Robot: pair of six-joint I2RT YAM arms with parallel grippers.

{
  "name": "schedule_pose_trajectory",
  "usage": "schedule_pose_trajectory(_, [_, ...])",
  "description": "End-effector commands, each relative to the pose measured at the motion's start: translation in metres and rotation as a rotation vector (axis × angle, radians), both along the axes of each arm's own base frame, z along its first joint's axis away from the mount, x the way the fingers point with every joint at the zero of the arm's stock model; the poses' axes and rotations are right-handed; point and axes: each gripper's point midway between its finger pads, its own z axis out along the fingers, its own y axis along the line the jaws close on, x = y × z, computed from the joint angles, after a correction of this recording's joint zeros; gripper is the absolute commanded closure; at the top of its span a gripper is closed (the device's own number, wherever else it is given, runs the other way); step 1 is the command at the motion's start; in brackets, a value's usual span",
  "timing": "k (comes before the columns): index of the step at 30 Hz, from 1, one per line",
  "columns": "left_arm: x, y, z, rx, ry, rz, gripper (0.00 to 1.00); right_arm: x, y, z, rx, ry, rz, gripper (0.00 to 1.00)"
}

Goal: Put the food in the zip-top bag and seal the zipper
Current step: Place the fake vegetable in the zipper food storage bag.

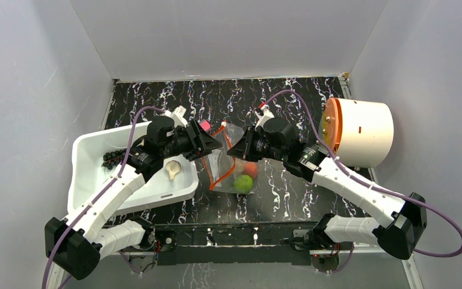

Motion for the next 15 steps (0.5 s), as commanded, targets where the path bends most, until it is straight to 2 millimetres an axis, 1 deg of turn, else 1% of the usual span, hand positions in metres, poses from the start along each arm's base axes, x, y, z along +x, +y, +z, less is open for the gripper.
schedule_pose_trajectory(1, [-0.004,0.001,0.021,-0.002,-0.049,-0.015,0.38,0.001,0.001,0.027,0.070,-0.067,-0.009,1.00])
schedule_pose_trajectory(9, [-0.006,0.015,0.028,0.074,-0.087,0.007,0.36,0.000,-0.004,0.023,0.055,-0.064,-0.023,1.00])
schedule_pose_trajectory(15, [-0.011,0.035,0.028,0.187,-0.110,0.031,0.35,-0.001,-0.013,0.020,0.027,-0.075,-0.046,1.00])
